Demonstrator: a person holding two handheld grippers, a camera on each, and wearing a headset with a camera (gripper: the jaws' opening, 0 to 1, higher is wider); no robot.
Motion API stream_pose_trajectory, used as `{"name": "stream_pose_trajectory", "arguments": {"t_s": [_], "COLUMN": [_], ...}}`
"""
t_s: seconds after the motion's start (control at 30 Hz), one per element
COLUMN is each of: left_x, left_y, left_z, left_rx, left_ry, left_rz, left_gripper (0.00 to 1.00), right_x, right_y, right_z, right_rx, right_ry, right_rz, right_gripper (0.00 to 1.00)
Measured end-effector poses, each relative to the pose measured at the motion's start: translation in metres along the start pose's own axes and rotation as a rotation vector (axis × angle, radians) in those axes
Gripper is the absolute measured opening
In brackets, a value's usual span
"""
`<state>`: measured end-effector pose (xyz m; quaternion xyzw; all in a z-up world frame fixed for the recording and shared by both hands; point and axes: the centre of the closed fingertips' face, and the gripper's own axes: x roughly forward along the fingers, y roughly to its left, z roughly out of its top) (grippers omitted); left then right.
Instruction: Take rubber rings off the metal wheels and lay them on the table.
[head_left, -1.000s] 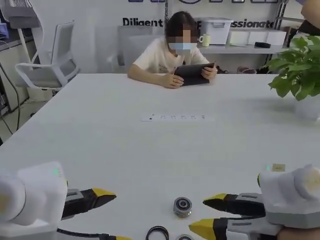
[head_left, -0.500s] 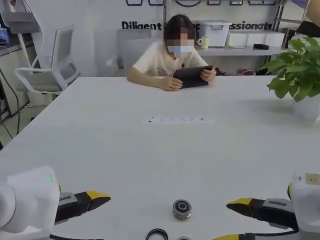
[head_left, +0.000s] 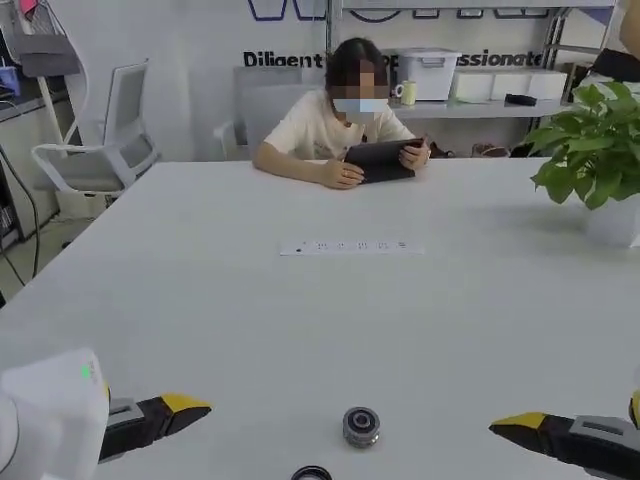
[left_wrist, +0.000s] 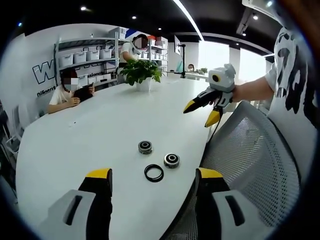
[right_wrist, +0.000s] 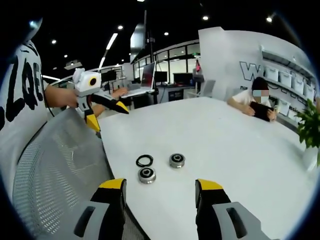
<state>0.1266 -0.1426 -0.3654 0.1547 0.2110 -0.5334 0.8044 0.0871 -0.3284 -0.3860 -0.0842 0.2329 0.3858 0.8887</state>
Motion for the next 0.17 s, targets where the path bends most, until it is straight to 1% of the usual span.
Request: {"name": "stream_pose_trajectory", "arguments": {"t_s": [0.07,0.17], "left_x": [-0.0005,-0.001], "left_y": [-0.0008,-0.0006], "left_z": [0.001,0.0019], "left_rx": [0.0,-0.003], "left_ry": [-0.002,-0.006], "left_rz": [0.001,0.006], "left_gripper": [0.65,0.65], "right_x": [-0.0044,-0.0092], "right_y": [-0.0003,-0.0007], "right_z": [-0.0008,-0.0012], "right_rx": [-0.011,-0.01], "right_ry": [0.004,0.001], "right_rz": [-0.005,-0.011], "right_gripper": [0.54,0.54]}}
